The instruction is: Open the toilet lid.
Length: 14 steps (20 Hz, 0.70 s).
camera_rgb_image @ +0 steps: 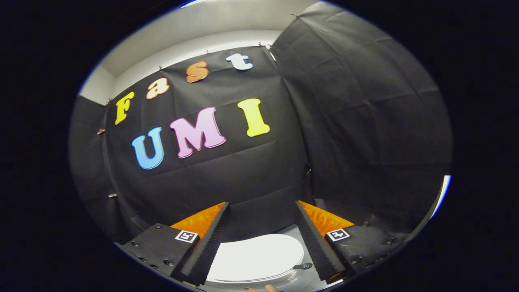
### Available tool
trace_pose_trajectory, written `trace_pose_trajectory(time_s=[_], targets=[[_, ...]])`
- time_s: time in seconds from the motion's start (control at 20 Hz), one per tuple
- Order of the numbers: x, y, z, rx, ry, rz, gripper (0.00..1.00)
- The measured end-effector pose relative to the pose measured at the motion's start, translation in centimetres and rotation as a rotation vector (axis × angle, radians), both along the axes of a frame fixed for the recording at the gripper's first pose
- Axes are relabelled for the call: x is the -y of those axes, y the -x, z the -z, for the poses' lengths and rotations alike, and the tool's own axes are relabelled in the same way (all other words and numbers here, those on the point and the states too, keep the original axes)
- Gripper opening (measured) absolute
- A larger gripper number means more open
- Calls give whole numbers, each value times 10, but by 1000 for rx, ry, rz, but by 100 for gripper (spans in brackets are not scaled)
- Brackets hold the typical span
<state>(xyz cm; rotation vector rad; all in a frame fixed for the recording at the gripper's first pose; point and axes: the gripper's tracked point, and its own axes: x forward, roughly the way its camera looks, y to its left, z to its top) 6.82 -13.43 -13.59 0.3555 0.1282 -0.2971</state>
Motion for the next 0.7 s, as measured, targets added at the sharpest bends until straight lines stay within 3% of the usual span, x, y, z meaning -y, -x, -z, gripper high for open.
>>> trace_pose_trajectory(time_s=[0.7], targets=[[102, -19, 217, -219, -392, 209, 100]])
